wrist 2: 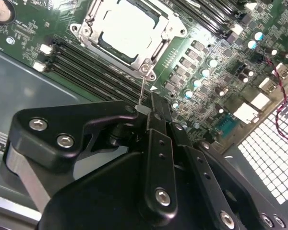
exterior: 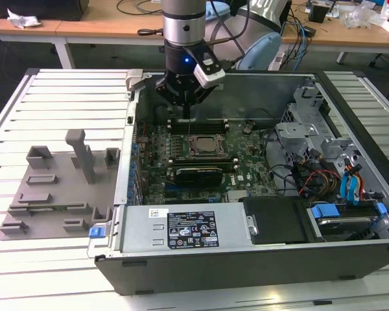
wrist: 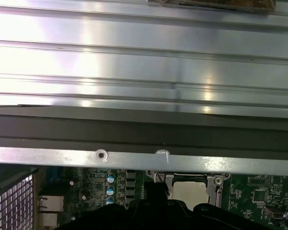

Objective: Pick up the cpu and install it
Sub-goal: 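Install the first cpu locking lever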

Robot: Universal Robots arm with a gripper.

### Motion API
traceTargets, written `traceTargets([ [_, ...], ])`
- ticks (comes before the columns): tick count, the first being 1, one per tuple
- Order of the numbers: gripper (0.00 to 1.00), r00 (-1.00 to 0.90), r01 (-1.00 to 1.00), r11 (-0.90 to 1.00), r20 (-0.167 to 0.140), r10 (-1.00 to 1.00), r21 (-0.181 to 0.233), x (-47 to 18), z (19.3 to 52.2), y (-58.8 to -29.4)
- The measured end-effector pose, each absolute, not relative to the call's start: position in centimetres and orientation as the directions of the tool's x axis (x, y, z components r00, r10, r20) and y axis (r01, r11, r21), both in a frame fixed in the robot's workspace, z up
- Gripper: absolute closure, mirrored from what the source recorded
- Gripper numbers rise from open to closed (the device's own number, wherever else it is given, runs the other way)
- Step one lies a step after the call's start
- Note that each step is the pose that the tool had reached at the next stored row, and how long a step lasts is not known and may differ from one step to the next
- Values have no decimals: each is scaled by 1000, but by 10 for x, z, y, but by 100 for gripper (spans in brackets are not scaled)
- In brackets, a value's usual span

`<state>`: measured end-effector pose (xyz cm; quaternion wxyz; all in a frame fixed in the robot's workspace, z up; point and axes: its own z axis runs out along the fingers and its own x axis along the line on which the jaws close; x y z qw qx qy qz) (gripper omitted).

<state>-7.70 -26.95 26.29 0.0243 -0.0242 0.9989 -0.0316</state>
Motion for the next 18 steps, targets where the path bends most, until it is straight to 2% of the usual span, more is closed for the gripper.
traceTargets([
  [18, 89, -998, -47, 997, -45, -50, -64, -51, 254, -269],
])
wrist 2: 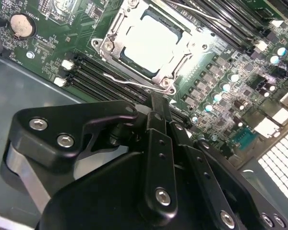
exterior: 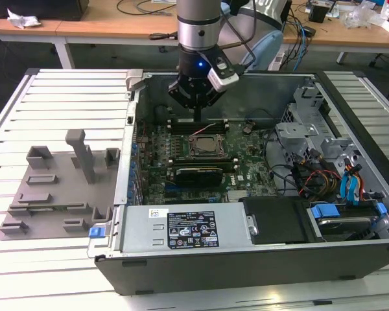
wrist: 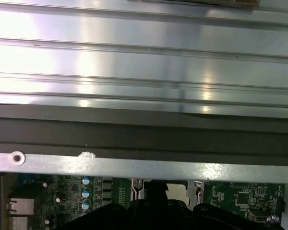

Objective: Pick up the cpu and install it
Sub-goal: 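Install the first cpu locking lever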

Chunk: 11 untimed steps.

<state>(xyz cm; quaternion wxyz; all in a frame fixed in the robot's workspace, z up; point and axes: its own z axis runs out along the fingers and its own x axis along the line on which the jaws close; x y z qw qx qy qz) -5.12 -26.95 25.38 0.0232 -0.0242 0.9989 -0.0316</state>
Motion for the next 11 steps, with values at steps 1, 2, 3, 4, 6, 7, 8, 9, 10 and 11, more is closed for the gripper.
traceTargets([
  [1, 89, -998, -47, 997, -45, -50, -64, -51, 253, -270],
  [2, 89, -998, -47, 997, -44, -50, -64, -50, 252, -270],
  [3, 89, -998, -47, 997, -44, -50, -64, -50, 251, -270],
  [4, 89, -998, -47, 997, -44, -50, -64, -50, 251, -270],
  [6, 89, -998, -47, 997, -44, -50, -64, -50, 251, -270],
  [7, 89, -998, -47, 997, -44, -50, -64, -50, 251, -269],
  [8, 89, -998, -47, 997, -45, -50, -64, -50, 250, -269],
  [9, 89, -998, -47, 997, -44, -50, -64, -50, 248, -269],
  [10, 89, -998, -47, 997, -44, -50, -64, -50, 245, -269],
  [11, 89, -998, -47, 997, -44, -50, -64, -50, 242, -270],
])
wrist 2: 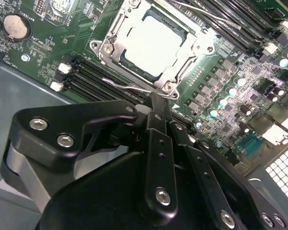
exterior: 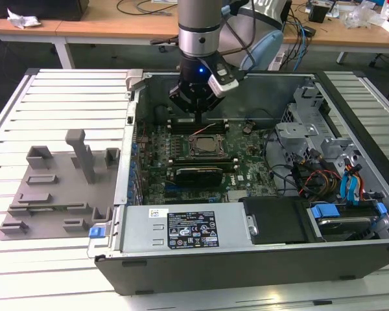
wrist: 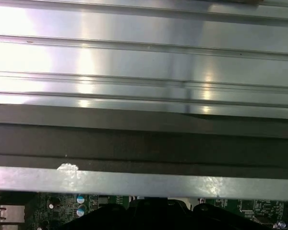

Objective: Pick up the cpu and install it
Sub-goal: 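Install the first cpu locking lever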

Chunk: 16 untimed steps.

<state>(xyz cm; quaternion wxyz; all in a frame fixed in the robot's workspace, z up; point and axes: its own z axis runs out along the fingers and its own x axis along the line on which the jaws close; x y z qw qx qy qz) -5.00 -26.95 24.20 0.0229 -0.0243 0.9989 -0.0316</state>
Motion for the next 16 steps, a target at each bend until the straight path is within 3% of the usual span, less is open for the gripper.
traceTargets([
  [16, 89, -995, -86, 994, -44, -89, -64, -44, 217, -265],
])
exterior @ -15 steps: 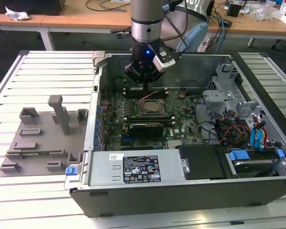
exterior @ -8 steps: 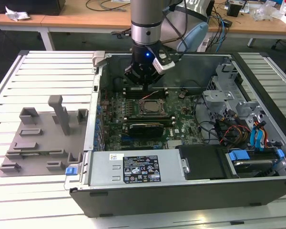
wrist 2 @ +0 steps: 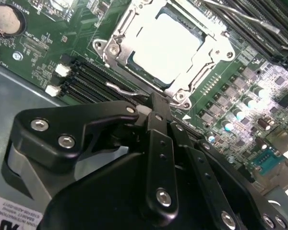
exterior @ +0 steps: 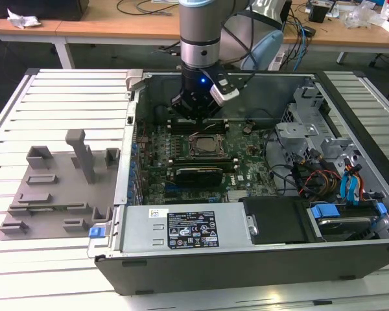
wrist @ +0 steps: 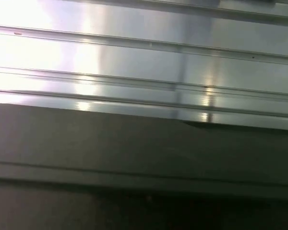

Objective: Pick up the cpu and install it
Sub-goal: 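Install the first cpu locking lever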

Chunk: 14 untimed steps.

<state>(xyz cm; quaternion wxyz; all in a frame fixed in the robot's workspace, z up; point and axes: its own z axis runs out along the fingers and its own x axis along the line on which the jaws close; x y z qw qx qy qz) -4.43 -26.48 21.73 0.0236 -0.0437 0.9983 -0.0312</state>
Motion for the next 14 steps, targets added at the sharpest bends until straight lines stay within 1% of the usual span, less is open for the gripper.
traceTargets([
  [14, 89, -995, -86, 994, -44, -89, -65, -27, 203, -265],
])
